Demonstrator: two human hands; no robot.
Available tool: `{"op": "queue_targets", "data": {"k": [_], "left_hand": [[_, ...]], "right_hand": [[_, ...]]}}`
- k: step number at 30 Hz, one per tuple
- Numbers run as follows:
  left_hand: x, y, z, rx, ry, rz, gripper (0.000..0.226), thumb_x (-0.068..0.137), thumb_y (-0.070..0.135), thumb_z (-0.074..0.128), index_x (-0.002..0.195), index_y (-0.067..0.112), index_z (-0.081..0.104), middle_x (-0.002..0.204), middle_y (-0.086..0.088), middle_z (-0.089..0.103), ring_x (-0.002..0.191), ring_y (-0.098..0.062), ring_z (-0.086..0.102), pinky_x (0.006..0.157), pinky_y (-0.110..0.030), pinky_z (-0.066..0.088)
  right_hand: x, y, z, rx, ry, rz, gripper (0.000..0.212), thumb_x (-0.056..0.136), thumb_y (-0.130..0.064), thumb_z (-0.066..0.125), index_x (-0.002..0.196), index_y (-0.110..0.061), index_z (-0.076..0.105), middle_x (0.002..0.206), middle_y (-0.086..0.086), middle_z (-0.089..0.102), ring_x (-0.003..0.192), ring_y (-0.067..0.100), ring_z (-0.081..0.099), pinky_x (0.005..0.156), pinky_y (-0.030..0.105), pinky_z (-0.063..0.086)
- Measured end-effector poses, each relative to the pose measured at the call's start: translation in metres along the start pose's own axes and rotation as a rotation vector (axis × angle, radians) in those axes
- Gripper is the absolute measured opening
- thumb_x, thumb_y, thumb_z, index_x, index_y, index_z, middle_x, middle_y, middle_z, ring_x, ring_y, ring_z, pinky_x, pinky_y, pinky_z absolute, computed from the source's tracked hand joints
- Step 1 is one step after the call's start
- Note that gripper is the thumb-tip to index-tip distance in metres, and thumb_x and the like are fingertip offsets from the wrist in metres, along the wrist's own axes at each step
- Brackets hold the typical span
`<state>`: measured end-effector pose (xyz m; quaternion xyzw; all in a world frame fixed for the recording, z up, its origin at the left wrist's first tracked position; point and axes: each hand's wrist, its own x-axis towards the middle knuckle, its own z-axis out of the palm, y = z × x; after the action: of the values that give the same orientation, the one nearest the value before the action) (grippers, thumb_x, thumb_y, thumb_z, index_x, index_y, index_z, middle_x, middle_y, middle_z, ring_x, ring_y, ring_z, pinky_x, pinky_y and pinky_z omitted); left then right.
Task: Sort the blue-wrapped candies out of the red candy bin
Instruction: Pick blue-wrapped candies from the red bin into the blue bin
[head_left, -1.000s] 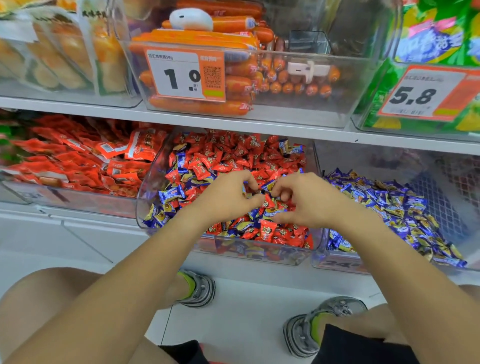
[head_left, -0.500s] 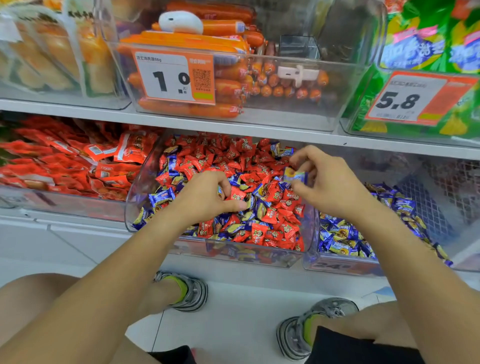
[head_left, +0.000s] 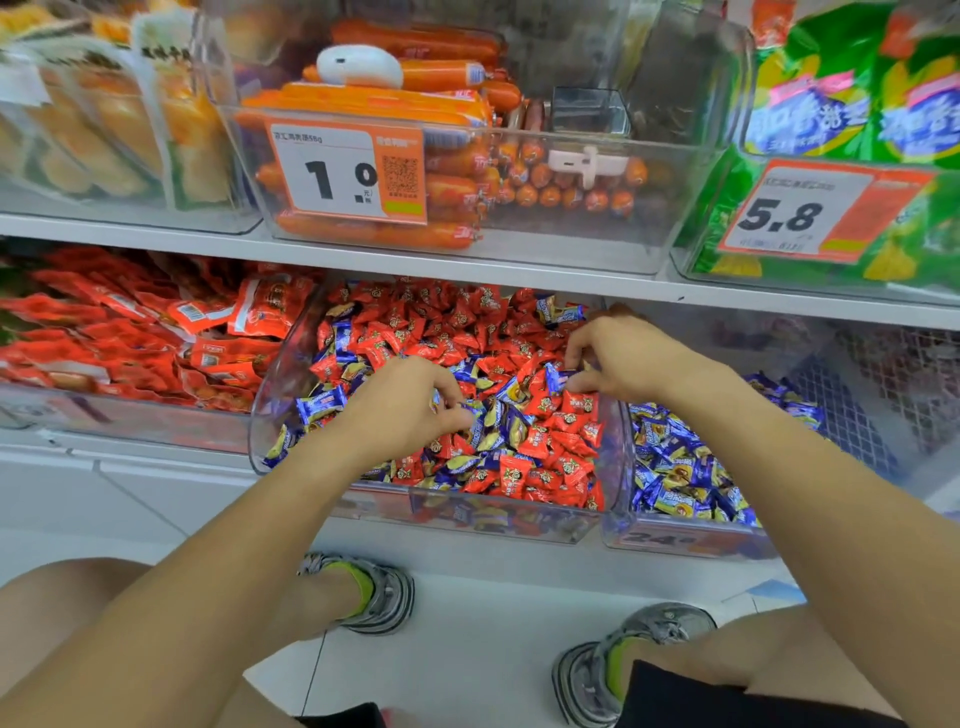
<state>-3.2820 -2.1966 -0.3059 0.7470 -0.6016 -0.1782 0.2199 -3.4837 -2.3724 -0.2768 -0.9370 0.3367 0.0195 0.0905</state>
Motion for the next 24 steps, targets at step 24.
{"op": "queue_targets", "data": {"k": [24], "left_hand": [[0.014,0.027,0.032,0.230,0.091,0.002,0.035,0.089,0.038,0.066,0.118,0.019,0.063,0.103,-0.001,0.069,0.087,-0.022,0.063,0.067,-0.032,0.046]], "right_hand": [[0.004,-0.057,0.022,0.035,-0.040,-0.135,0.038,0.091,-0.028,0.068,0.127,-0.022,0.059,0.117,0.009,0.056,0.114,0.026,0.051,0.085,0.032,0.038]]}}
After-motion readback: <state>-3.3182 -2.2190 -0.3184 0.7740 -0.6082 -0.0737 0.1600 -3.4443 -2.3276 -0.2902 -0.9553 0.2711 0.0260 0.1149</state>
